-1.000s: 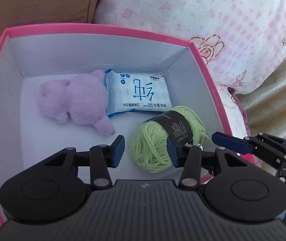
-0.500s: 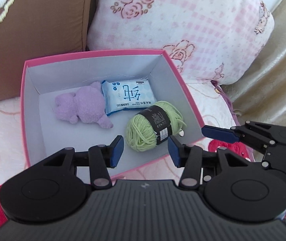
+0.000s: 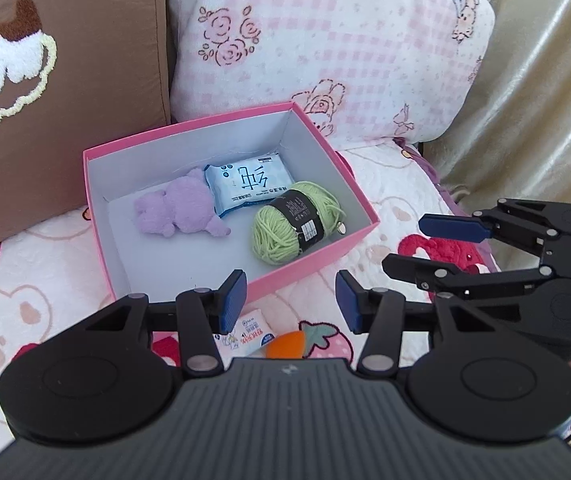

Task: Organize objects
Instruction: 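Raise the left tool out of the pink box and back away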

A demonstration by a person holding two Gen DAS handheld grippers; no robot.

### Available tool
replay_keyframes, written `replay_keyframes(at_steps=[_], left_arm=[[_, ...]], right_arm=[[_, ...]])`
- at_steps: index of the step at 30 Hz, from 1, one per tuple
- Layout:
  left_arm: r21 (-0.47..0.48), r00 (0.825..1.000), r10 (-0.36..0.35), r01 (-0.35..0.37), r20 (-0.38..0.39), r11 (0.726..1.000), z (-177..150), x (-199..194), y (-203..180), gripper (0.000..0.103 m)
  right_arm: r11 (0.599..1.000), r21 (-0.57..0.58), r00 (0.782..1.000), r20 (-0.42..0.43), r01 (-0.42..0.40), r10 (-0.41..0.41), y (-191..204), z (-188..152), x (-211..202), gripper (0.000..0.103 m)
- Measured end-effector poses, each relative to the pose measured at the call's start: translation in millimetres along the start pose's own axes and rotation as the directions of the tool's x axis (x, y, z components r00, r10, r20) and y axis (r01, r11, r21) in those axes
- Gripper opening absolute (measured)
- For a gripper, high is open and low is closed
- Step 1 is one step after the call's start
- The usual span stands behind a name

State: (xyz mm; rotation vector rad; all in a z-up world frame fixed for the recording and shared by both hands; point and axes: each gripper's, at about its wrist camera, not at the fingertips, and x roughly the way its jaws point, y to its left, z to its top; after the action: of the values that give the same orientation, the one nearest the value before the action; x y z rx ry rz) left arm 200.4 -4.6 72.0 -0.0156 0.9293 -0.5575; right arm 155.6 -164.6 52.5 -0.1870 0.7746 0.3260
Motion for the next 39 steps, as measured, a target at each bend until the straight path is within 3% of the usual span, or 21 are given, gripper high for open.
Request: replay_keyframes(at_steps=[11,18,24,39], left_arm=[[0.074,1.000,0.021,-0.021,0.005,0.997,-38.3,-38.9,-11.0,0.050],[0.019,0.996,-0.059,0.061,-0.073,0.998,-53.7,-47.2,-11.5,0.050],[0.125,0.997,0.033,-0.024,-0.075,0.992,-67.1,-55.6,-35.1,0.051],[0.149,0.992,0.033,-0.014,-0.124,0.989,-100.0,-68.3,-45.2,0.055]], right_arm=[[0.999,-0.016,0.999,0.035,-0.031,0.031,17.1,-12.1,-34.0,0.052],[0.999,-0.038,0.999,0.016,-0.037,0.038,23.8,-21.9,-44.2,0.054],[0.996,-0.055,0.997,0.016,-0.074,0.075,25.7,-35.6,-53.5,0.054],[0.955,-0.231,0.982,-0.016,-0.187,0.188,57.1,-77.3,-61.4,0.064]])
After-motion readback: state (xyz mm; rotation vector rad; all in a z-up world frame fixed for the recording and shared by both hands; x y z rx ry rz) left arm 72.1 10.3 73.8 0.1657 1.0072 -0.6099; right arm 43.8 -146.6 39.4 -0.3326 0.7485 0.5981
